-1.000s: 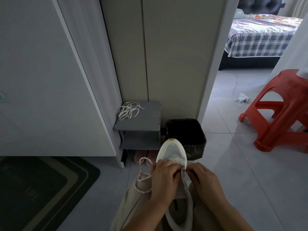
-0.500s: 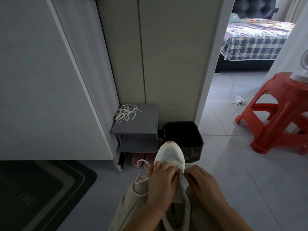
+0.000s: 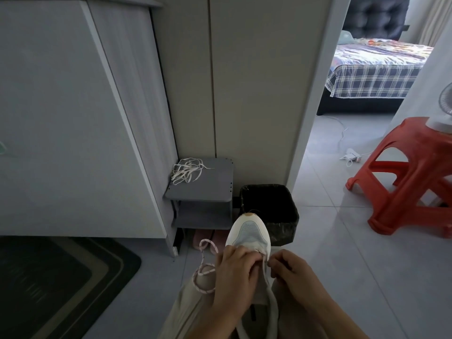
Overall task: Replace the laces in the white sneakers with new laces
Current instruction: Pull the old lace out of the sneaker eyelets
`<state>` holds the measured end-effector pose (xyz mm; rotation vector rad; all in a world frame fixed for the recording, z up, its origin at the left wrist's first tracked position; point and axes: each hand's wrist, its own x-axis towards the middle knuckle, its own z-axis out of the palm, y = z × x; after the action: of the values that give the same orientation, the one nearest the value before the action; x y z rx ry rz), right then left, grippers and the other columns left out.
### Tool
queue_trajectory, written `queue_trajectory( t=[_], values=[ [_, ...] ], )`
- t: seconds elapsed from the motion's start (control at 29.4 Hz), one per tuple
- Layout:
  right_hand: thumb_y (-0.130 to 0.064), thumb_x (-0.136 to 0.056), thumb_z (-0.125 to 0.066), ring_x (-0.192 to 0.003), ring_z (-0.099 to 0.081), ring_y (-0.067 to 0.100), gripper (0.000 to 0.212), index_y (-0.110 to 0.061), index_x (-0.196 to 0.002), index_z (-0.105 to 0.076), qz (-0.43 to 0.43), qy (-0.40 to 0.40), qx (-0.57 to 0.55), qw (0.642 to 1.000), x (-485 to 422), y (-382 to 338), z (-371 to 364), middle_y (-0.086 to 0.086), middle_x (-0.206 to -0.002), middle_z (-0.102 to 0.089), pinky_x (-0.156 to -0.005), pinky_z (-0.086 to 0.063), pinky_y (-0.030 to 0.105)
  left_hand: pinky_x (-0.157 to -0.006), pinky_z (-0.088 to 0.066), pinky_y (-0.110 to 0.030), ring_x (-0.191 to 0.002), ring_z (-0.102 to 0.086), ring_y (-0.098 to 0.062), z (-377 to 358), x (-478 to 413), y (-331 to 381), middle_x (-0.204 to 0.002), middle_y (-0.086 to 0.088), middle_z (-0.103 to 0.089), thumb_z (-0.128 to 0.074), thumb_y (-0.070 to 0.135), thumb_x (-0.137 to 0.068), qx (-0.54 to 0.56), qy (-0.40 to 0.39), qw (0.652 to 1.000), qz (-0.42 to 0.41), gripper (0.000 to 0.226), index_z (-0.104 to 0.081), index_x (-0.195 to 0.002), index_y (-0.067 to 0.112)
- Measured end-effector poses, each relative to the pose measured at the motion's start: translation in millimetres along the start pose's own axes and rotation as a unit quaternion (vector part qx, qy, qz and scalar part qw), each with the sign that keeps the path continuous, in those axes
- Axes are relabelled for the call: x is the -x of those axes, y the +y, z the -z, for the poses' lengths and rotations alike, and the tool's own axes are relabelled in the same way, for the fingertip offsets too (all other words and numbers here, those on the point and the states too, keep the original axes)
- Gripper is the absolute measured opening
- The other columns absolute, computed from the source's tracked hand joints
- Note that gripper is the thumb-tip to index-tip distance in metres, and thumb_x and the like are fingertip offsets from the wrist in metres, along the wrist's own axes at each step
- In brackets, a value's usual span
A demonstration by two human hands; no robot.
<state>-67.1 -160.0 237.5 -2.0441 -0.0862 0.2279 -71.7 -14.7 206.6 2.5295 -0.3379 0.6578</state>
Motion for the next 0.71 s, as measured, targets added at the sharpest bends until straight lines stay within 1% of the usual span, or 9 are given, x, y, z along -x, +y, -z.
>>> queue_trajectory(
  t=[0.1, 0.17, 0.24, 0.31, 0.41, 0.48, 0.58, 0.61, 0.71],
  values=[
    [-0.01, -0.093, -0.049, -0.068, -0.058, 0.003, 0.017, -0.02, -0.083, -0.059, 0.026, 0.004, -0.01, 1.0, 6.5, 0.6, 2.8, 0.001, -0.075, -0.063, -0.065, -0.046, 0.011, -0.075, -0.035, -0.014, -0.077, -0.044, 0.001, 5.9, -3.3, 3.7, -0.072, 0.021, -0.056, -0.058, 0.038, -0.076, -0.02, -0.016, 1.0, -0.011, 0.01, -0.067, -0.077, 0.035],
    [-0.006, -0.092, -0.051, -0.075, -0.059, 0.003, 0.02, -0.022, -0.084, -0.059, 0.05, 0.018, -0.008, 0.999, 8.4, 5.3, 3.8, -0.001, -0.076, -0.064, -0.068, -0.047, 0.012, -0.074, -0.031, -0.014, -0.073, -0.051, 0.0, 7.0, -5.5, 7.0, -0.069, 0.02, -0.057, -0.065, 0.037, -0.074, -0.018, -0.031, 0.999, -0.003, 0.005, -0.069, -0.075, 0.034],
    [-0.004, -0.09, -0.054, -0.074, -0.06, 0.002, 0.024, -0.026, -0.081, -0.058, 0.08, 0.041, 0.027, 0.996, 8.4, 10.8, 0.6, -0.007, -0.076, -0.063, -0.069, -0.046, 0.01, -0.075, -0.026, -0.014, -0.074, -0.05, 0.002, 5.5, -5.5, 8.0, -0.069, 0.021, -0.059, -0.051, 0.037, -0.078, 0.02, -0.05, 0.998, 0.027, 0.018, -0.069, -0.075, 0.034],
    [-0.005, -0.087, -0.058, -0.067, -0.057, -0.001, 0.023, -0.026, -0.078, -0.06, 0.128, 0.093, 0.121, 0.98, 7.1, 16.3, -8.1, -0.015, -0.077, -0.061, -0.07, -0.043, 0.005, -0.08, -0.025, -0.011, -0.081, -0.047, 0.004, 4.0, -4.4, 6.0, -0.076, 0.019, -0.063, -0.043, 0.041, -0.079, 0.075, -0.042, 0.995, 0.054, 0.026, -0.068, -0.079, 0.033],
    [-0.014, -0.074, -0.062, -0.063, -0.053, 0.001, 0.005, -0.017, -0.076, -0.066, 0.217, 0.149, 0.245, 0.933, 3.6, 24.5, -13.1, -0.007, -0.072, -0.063, -0.065, -0.042, 0.003, -0.086, -0.031, -0.015, -0.085, -0.042, 0.008, 1.2, -1.5, 6.7, -0.087, 0.016, -0.063, -0.035, 0.048, -0.079, 0.135, -0.036, 0.986, 0.088, 0.039, -0.067, -0.086, 0.028],
    [-0.022, -0.078, -0.054, -0.069, -0.053, 0.005, 0.015, -0.015, -0.076, -0.067, 0.24, 0.156, 0.264, 0.921, 2.2, 26.1, -14.8, -0.004, -0.073, -0.064, -0.064, -0.044, 0.008, -0.085, -0.031, -0.015, -0.082, -0.041, 0.008, 0.3, 0.5, 7.4, -0.086, 0.015, -0.062, -0.036, 0.047, -0.08, 0.145, -0.024, 0.985, 0.091, 0.036, -0.065, -0.085, 0.026],
    [-0.017, -0.093, -0.048, -0.072, -0.054, 0.006, 0.018, -0.023, -0.08, -0.059, 0.117, 0.124, 0.148, 0.974, 3.1, 14.4, -13.6, -0.003, -0.079, -0.063, -0.068, -0.043, 0.01, -0.08, -0.033, -0.014, -0.081, -0.044, 0.006, 0.0, 0.2, 7.1, -0.081, 0.016, -0.062, -0.042, 0.04, -0.081, 0.11, -0.022, 0.992, 0.062, 0.026, -0.064, -0.084, 0.027],
    [-0.013, -0.094, -0.047, -0.071, -0.054, 0.005, 0.022, -0.024, -0.078, -0.056, 0.069, 0.078, 0.095, 0.99, 3.4, 9.9, -11.9, -0.004, -0.077, -0.061, -0.067, -0.043, 0.009, -0.076, -0.035, -0.014, -0.079, -0.047, 0.006, 0.5, -0.8, 6.9, -0.079, 0.016, -0.063, -0.043, 0.038, -0.081, 0.093, -0.031, 0.994, 0.049, 0.023, -0.065, -0.084, 0.029],
    [-0.01, -0.097, -0.041, -0.064, -0.048, 0.005, 0.026, -0.019, -0.075, -0.052, 0.0, 0.007, 0.025, 1.0, -3.6, 2.9, -0.4, -0.005, -0.07, -0.053, -0.06, -0.04, 0.007, -0.066, -0.039, -0.014, -0.066, -0.056, 0.005, 3.7, -4.5, 10.5, -0.072, 0.017, -0.065, -0.043, 0.037, -0.081, 0.057, -0.058, 0.996, 0.027, 0.024, -0.066, -0.083, 0.031]
  ],
)
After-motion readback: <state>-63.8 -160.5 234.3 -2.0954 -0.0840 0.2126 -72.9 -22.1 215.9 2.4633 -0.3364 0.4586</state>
